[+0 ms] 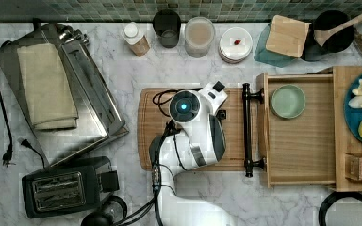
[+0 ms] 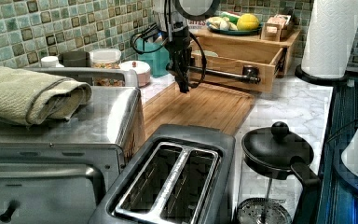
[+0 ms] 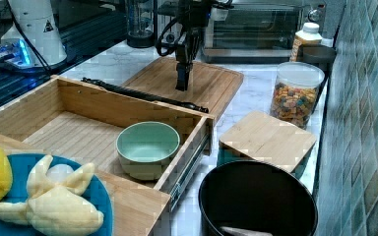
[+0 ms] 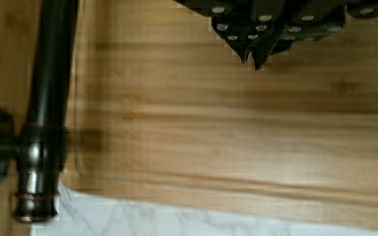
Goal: Close the drawer.
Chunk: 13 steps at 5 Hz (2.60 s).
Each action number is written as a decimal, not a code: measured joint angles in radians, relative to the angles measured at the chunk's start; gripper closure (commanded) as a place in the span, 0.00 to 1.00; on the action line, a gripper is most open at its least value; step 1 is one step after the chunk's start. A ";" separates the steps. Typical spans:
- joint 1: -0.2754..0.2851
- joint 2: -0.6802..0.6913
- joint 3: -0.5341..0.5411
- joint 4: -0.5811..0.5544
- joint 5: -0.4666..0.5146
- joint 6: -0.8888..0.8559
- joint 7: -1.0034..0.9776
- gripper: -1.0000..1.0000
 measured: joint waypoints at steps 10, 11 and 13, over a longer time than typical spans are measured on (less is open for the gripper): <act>-0.376 0.085 -0.073 0.148 0.208 -0.082 -0.787 1.00; -0.433 0.125 -0.086 0.187 0.308 -0.025 -0.788 1.00; -0.513 0.208 -0.101 0.298 0.346 -0.007 -0.870 1.00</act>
